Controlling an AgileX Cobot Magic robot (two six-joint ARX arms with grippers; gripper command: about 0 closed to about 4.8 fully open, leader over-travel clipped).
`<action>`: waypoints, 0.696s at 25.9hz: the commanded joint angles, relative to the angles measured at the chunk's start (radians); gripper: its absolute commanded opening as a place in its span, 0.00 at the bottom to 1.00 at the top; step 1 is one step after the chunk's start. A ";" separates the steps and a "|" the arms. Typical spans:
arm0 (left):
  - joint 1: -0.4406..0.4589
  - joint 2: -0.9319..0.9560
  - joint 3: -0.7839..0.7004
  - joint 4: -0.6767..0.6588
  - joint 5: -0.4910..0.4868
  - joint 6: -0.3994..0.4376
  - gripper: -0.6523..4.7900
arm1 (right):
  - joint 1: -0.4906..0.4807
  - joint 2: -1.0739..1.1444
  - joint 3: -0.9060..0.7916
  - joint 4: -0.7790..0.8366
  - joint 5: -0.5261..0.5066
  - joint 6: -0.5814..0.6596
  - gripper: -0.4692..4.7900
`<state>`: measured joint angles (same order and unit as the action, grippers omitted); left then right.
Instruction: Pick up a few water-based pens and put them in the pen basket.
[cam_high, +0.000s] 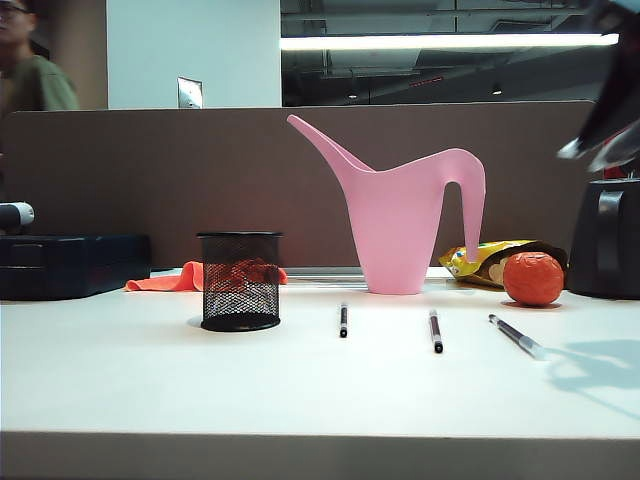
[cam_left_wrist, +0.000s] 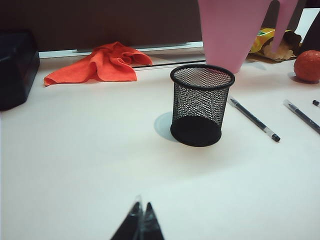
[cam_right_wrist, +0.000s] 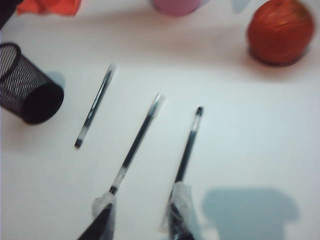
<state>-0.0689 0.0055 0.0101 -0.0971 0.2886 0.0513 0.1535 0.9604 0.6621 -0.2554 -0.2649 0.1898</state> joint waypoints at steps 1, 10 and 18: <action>-0.001 0.001 0.001 0.005 0.006 -0.003 0.11 | 0.062 0.169 0.053 0.065 0.001 -0.001 0.48; -0.001 0.001 0.001 0.005 0.005 -0.003 0.11 | 0.087 0.566 0.216 0.109 0.065 -0.004 0.58; -0.001 0.001 0.001 0.005 0.004 -0.003 0.11 | 0.101 0.710 0.271 0.077 0.161 -0.010 0.58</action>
<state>-0.0689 0.0055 0.0101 -0.1013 0.2882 0.0513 0.2543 1.6634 0.9287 -0.1841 -0.1108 0.1825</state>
